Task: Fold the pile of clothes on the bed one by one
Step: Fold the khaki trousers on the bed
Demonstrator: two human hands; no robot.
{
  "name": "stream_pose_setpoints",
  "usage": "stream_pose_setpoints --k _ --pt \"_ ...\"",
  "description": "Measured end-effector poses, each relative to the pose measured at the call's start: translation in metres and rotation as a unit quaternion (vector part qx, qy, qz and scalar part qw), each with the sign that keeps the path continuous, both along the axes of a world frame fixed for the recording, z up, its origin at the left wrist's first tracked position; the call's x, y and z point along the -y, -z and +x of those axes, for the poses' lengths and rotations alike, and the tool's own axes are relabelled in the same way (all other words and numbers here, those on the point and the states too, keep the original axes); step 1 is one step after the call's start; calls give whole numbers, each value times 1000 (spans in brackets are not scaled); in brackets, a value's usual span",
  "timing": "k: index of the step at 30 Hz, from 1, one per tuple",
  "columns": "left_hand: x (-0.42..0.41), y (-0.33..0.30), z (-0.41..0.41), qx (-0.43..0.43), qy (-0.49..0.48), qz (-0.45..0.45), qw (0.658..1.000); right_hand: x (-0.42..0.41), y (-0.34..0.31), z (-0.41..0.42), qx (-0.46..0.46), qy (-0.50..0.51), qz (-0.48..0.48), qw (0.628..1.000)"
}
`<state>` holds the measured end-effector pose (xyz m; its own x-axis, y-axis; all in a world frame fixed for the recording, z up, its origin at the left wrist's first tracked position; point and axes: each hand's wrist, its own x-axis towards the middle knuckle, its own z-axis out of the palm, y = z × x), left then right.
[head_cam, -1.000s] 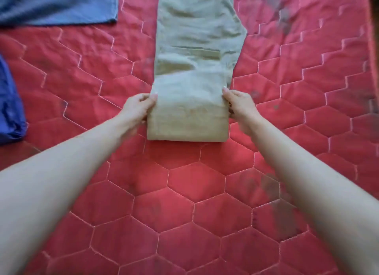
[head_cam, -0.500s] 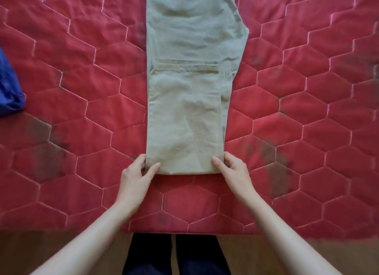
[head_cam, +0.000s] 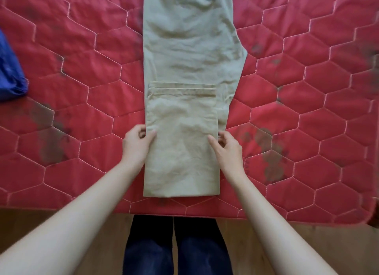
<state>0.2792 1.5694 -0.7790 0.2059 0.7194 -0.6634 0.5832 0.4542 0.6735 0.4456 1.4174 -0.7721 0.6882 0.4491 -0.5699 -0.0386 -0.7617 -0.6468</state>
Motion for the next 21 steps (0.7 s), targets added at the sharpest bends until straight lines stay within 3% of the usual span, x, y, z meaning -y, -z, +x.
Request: stream_pose_setpoints --k 4,10,15,21 --pt "-44 3 37 20 -23 46 998 -46 0 19 76 35 15 996" --pt "-64 4 46 26 3 85 996 -66 7 28 114 66 21 991" --pt "-71 7 43 -27 53 206 977 -80 17 40 202 -20 -11 979" --pt "-93 9 55 -33 33 163 986 -112 22 59 197 -16 -46 979"
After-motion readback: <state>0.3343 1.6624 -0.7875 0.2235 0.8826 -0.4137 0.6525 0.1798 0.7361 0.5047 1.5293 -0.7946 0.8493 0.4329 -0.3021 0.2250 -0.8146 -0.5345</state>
